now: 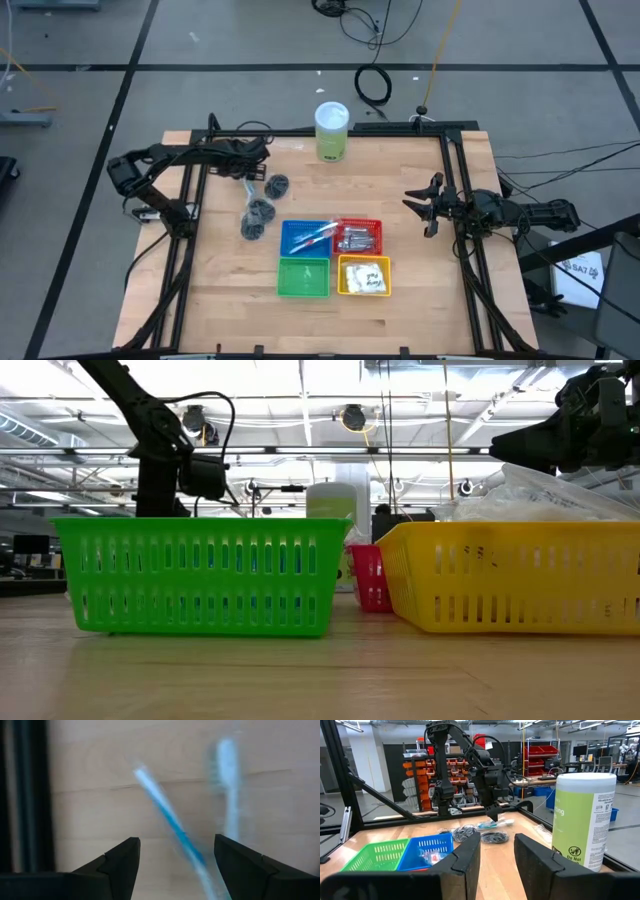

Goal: Pick & Place Travel size toiletries
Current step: Put the blue toothbrush into the blue basket

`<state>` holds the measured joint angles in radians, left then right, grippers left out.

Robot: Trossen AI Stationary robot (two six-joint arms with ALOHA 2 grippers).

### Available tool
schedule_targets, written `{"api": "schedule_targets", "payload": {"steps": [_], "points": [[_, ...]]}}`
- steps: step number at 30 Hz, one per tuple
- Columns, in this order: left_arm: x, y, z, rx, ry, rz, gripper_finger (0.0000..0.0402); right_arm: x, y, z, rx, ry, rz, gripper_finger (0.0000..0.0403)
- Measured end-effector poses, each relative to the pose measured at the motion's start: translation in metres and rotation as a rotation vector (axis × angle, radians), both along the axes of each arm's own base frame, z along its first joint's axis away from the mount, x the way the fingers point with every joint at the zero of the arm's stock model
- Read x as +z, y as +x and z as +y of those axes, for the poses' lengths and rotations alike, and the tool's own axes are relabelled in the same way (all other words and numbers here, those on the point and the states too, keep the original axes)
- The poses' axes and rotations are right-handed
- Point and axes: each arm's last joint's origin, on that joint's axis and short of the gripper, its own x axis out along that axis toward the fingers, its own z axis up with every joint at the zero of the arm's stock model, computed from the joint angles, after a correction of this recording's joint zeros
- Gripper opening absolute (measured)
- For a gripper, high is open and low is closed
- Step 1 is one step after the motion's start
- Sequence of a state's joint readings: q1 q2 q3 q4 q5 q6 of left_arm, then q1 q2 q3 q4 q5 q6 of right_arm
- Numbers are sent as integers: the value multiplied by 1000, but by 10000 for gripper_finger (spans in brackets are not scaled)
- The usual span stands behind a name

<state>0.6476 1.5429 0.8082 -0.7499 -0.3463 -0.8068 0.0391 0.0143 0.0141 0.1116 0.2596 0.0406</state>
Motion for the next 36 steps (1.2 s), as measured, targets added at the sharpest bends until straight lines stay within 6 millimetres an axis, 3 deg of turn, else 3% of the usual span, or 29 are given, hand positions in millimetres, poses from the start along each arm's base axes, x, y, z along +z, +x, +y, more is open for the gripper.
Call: {"api": "schedule_targets", "payload": {"steps": [6,15,29,36], "points": [[0,-6,-3,90,30,66,250,0,0,0,0,0,0,110],[-1,-5,-4,135,-18,8,250,0,0,0,0,0,0,110],[-28,-17,-20,165,-92,-43,250,0,0,0,0,0,0,110],[-30,-15,-22,141,-88,-56,232,0,0,0,0,0,0,110]]}}
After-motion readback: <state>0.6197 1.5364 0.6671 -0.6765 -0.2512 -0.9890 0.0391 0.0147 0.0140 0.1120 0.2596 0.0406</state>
